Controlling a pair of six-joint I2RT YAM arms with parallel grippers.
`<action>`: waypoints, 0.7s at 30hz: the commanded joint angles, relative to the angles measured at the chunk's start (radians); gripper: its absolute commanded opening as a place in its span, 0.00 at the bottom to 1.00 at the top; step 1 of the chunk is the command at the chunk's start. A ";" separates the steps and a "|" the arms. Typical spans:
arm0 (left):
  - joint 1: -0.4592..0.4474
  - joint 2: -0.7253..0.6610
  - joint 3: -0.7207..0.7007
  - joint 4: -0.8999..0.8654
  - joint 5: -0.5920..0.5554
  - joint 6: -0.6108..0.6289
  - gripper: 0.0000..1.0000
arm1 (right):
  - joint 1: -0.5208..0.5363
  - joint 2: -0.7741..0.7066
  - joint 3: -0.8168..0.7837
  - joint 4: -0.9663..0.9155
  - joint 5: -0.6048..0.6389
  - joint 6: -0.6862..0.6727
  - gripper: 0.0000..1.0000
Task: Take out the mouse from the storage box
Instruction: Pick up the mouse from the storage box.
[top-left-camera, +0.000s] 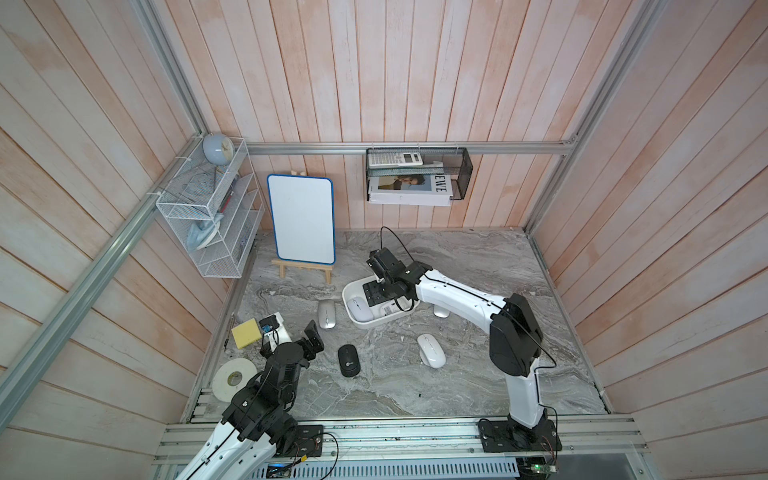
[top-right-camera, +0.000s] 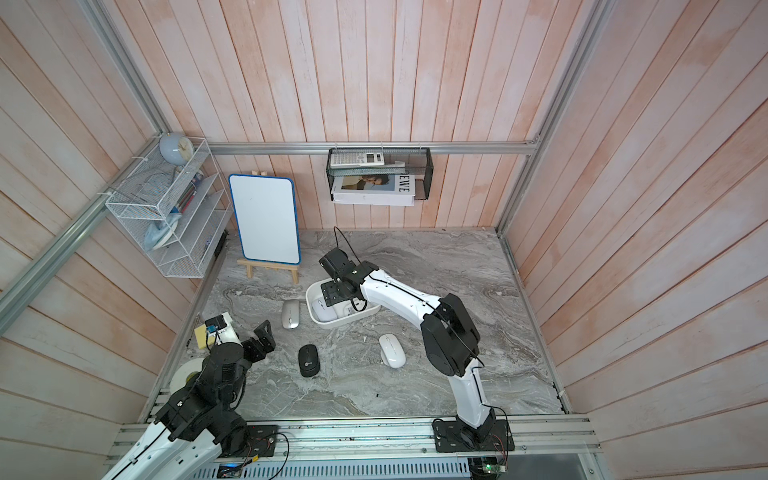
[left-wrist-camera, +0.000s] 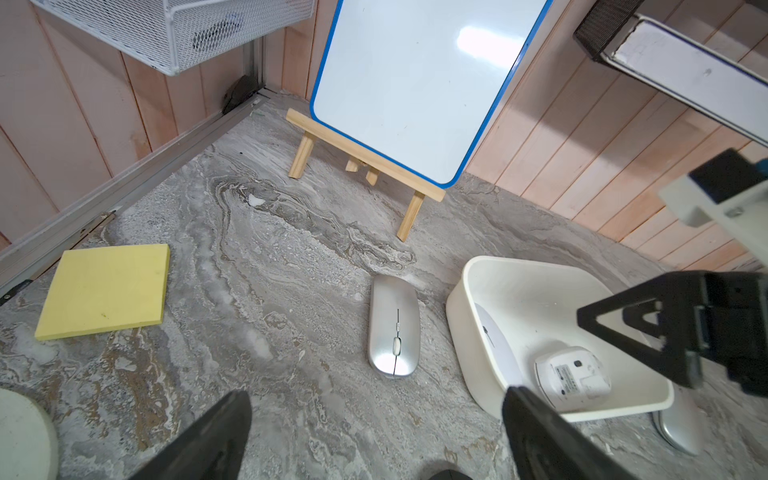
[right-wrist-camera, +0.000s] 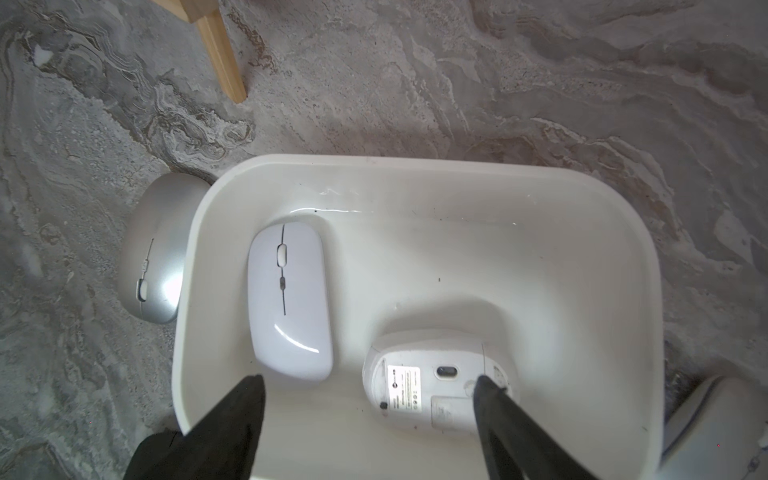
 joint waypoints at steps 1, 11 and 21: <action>0.005 -0.035 -0.019 0.013 -0.024 0.014 1.00 | 0.012 0.077 0.105 -0.109 -0.025 -0.015 0.83; 0.005 -0.059 -0.024 0.004 -0.035 0.009 1.00 | 0.046 0.251 0.319 -0.220 -0.053 -0.038 0.83; 0.004 -0.058 -0.025 0.007 -0.037 0.010 1.00 | 0.049 0.324 0.365 -0.230 -0.090 -0.030 0.83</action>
